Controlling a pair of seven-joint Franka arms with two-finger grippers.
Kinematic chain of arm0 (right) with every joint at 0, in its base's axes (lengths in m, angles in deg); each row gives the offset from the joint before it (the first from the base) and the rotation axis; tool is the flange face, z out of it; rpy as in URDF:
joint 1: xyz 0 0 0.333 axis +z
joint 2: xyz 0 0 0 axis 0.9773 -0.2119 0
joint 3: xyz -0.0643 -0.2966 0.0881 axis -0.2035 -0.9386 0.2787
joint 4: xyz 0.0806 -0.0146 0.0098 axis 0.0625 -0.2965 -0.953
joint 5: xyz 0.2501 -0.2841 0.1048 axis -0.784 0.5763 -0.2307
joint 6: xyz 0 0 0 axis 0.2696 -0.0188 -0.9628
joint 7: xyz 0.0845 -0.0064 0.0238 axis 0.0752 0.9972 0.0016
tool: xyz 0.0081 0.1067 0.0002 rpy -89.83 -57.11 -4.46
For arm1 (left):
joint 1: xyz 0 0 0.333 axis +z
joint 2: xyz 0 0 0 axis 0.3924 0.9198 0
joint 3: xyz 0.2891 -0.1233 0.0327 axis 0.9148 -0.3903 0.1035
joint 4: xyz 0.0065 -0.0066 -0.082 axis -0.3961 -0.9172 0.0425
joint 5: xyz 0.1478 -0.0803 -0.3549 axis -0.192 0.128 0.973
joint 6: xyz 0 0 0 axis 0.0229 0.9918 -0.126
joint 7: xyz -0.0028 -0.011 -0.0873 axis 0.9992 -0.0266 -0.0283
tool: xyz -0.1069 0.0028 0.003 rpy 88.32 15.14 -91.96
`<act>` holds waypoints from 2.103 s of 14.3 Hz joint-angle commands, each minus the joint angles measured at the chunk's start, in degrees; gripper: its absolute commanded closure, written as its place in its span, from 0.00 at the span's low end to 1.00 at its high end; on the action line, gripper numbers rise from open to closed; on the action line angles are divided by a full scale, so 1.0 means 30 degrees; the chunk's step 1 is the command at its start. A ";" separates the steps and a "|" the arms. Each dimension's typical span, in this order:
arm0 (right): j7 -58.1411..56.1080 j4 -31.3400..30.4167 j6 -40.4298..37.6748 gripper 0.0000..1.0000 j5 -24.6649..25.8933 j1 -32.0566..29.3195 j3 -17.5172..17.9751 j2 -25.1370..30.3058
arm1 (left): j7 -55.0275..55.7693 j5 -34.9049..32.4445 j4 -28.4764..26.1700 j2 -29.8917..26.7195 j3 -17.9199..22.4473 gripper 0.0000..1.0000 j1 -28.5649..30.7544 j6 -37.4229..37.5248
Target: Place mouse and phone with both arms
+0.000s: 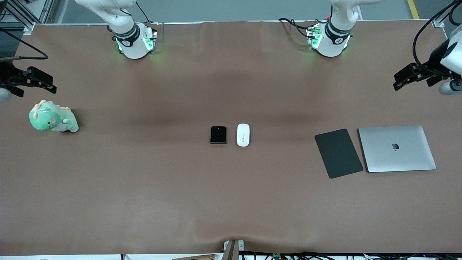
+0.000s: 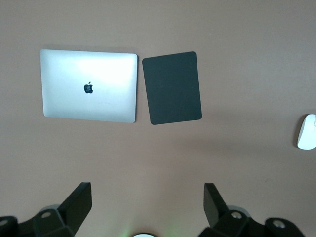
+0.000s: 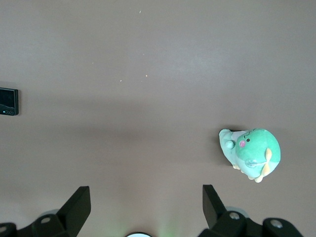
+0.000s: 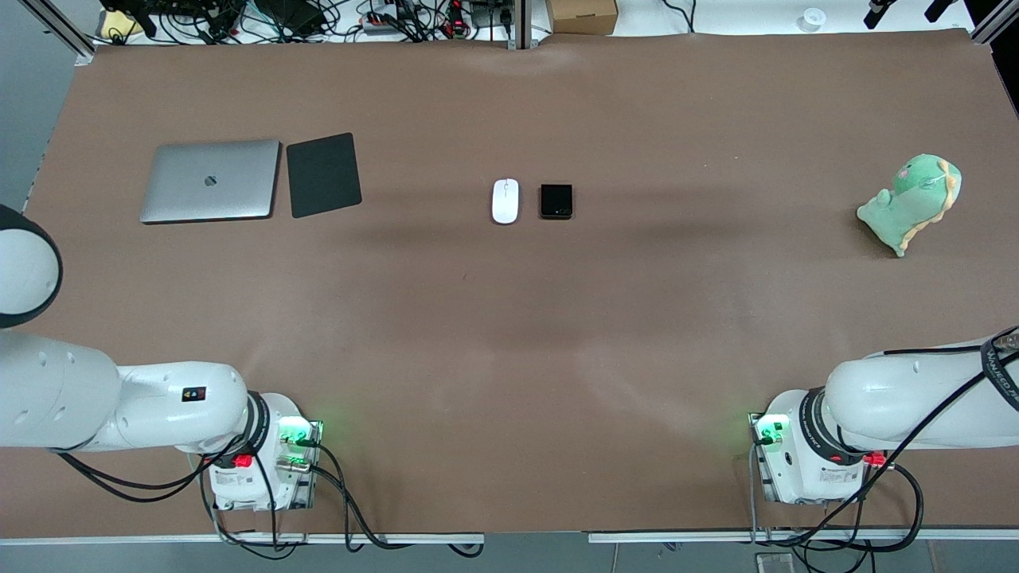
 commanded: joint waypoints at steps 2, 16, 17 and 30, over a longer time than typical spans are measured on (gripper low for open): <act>0.0064 0.0039 -0.0202 0.00 -0.0270 -0.0234 -0.0021 -0.0022 | 0.0190 -0.0208 -0.1528 -0.0116 -0.0177 0.00 0.0112 -0.1472; -0.0053 -0.0108 -0.0495 0.00 -0.0300 -0.0177 -0.0021 -0.1426 | 0.4962 -0.0178 -0.4960 0.5120 -0.5127 0.00 -0.1406 -1.0496; 0.0005 -0.0108 -0.0495 0.00 -0.0300 -0.0089 -0.0021 -0.1660 | 0.5430 -0.0207 -0.4785 0.5795 -0.5128 0.00 -0.2078 -1.0820; -0.0053 0.0039 -0.0290 0.00 -0.0329 0.0644 0.0066 -0.3479 | 1.2843 -0.3634 0.1223 1.5057 -0.4485 0.17 -0.9436 -1.3776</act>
